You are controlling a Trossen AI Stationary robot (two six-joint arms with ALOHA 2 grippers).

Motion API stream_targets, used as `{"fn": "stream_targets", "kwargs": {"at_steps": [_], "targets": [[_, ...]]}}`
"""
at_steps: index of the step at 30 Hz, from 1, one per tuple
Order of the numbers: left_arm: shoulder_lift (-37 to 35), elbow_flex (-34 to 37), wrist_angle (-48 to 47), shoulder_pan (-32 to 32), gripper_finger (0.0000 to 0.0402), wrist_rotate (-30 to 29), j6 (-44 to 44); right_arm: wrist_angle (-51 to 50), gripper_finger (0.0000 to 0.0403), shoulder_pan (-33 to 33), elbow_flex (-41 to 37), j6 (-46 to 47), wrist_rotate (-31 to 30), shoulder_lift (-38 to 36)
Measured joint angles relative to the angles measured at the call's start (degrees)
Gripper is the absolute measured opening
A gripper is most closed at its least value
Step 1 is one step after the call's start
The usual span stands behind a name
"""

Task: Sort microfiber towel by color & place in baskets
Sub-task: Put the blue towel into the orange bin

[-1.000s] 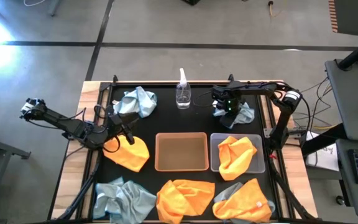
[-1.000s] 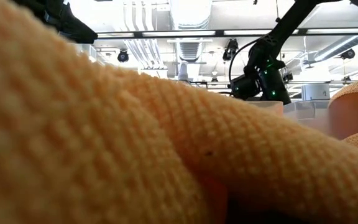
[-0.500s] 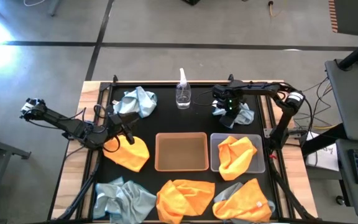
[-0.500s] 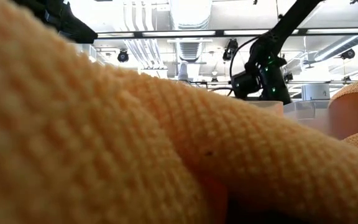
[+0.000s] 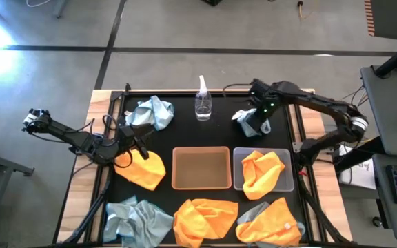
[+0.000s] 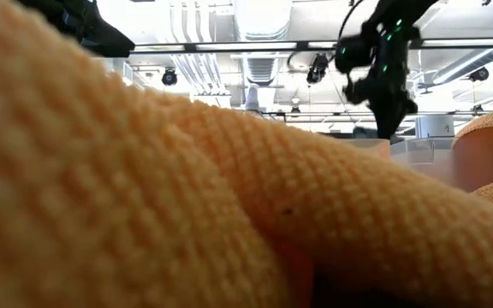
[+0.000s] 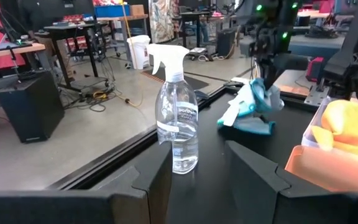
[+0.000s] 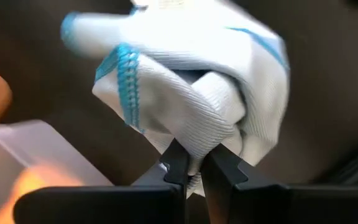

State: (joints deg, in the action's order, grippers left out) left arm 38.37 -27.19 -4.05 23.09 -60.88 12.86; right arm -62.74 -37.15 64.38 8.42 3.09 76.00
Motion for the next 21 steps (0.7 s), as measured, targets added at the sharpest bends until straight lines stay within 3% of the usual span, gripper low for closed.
{"fn": "stream_targets", "kwargs": {"at_steps": [10, 21], "targets": [[0.00, -1.28, 0.44, -0.02, 0.0132, 0.00, 0.00, 0.06, 0.0023, 2.40, 0.00, 8.63, 4.45, -13.23], [0.03, -1.28, 0.63, -0.02, 0.0132, -0.04, 1.64, 0.26, 0.0023, 13.05, 0.00, 15.85, 4.86, -18.05]]}}
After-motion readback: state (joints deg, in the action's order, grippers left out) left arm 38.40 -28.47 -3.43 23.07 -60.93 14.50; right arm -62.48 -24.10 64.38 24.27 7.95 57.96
